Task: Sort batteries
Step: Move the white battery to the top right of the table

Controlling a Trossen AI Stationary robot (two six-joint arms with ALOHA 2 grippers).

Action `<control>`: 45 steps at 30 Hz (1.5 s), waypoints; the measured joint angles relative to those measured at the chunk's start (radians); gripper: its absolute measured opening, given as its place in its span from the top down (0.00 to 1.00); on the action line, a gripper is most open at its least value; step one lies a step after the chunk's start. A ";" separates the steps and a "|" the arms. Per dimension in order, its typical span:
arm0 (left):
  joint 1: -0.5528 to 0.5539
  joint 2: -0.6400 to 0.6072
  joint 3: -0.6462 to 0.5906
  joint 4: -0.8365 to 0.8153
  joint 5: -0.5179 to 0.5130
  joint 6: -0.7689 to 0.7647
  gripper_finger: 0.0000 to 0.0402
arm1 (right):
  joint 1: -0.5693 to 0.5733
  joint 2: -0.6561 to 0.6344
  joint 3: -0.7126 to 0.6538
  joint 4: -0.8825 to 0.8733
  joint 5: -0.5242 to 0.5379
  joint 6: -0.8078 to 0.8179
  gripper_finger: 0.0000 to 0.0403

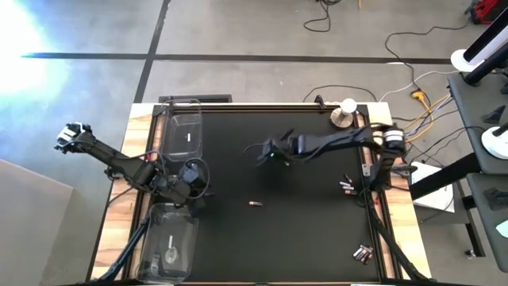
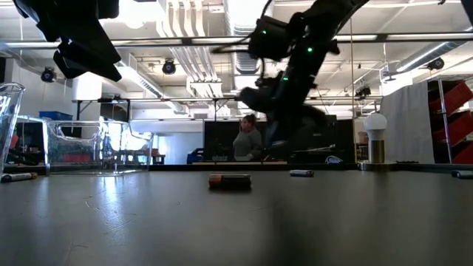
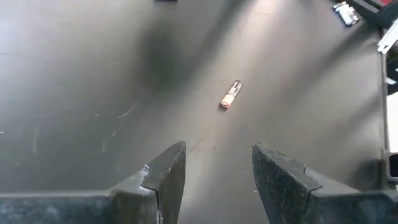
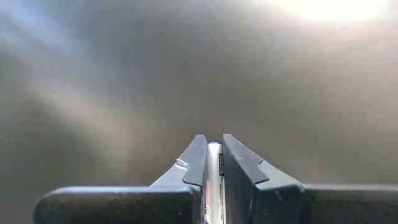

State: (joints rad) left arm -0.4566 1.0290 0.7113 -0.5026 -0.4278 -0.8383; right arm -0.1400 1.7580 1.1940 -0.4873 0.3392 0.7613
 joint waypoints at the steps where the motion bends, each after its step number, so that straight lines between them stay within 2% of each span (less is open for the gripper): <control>1: -0.004 0.000 0.000 0.001 0.001 -0.002 0.59 | -0.017 -0.022 -0.010 -0.058 0.001 -0.003 0.94; 4: -0.016 0.000 0.000 0.006 0.000 -0.013 0.59 | -0.081 -0.094 -0.051 -0.154 -0.007 -0.019 0.94; 8: -0.022 0.000 0.000 0.012 0.000 -0.032 0.59 | -0.169 -0.174 -0.172 -0.162 -0.039 -0.018 0.94; 14: -0.022 0.000 0.000 0.041 -0.001 -0.054 0.59 | -0.251 -0.215 -0.337 -0.039 -0.060 -0.020 0.94; 19: -0.022 0.000 0.000 0.069 -0.005 -0.071 0.59 | -0.275 -0.192 -0.406 0.082 -0.059 -0.021 0.94; 31: -0.022 0.000 0.000 0.103 -0.010 -0.123 0.59 | -0.293 -0.130 -0.408 0.111 -0.043 -0.037 0.93; 45: -0.022 0.000 0.000 0.101 -0.046 -0.111 0.59 | -0.295 -0.148 -0.410 0.108 -0.039 -0.013 0.77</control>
State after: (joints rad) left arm -0.4789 1.0290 0.7109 -0.4011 -0.4739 -0.9488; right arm -0.4346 1.6102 0.7843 -0.3789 0.2999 0.7488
